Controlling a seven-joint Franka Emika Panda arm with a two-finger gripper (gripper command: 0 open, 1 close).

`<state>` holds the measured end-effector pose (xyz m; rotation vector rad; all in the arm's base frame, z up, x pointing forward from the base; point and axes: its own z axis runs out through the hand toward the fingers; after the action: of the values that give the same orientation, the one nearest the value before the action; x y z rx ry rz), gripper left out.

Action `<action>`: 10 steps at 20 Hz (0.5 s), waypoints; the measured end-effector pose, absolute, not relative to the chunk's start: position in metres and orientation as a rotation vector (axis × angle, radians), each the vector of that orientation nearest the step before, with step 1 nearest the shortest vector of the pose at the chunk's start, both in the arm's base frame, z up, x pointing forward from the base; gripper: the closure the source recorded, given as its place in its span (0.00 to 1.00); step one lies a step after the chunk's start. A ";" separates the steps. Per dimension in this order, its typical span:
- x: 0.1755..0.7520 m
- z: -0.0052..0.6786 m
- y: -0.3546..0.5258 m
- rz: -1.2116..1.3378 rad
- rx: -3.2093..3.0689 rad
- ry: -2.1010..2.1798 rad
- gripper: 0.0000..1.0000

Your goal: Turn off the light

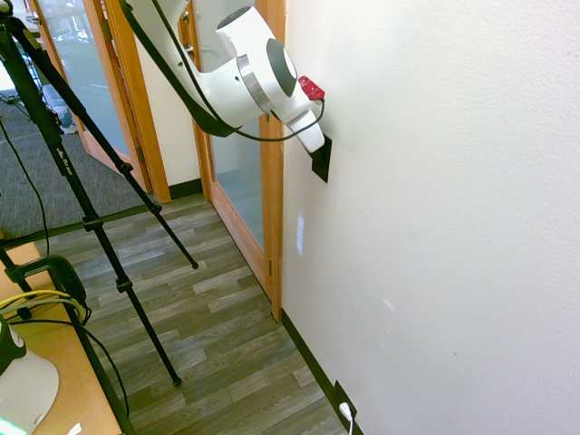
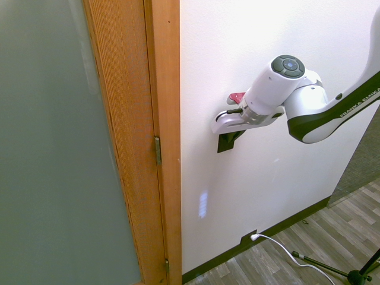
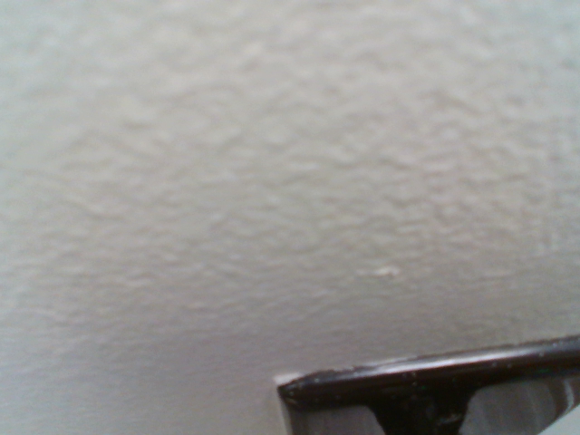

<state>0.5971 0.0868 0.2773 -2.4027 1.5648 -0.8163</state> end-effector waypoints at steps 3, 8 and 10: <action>0.600 0.260 0.087 -0.794 -2.421 1.573 1.00; 0.603 0.255 0.087 -0.792 -2.430 1.569 0.00; 0.602 0.255 0.087 -0.794 -2.433 1.566 0.00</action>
<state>0.6024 0.0868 0.2555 -2.4328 1.5656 -0.7941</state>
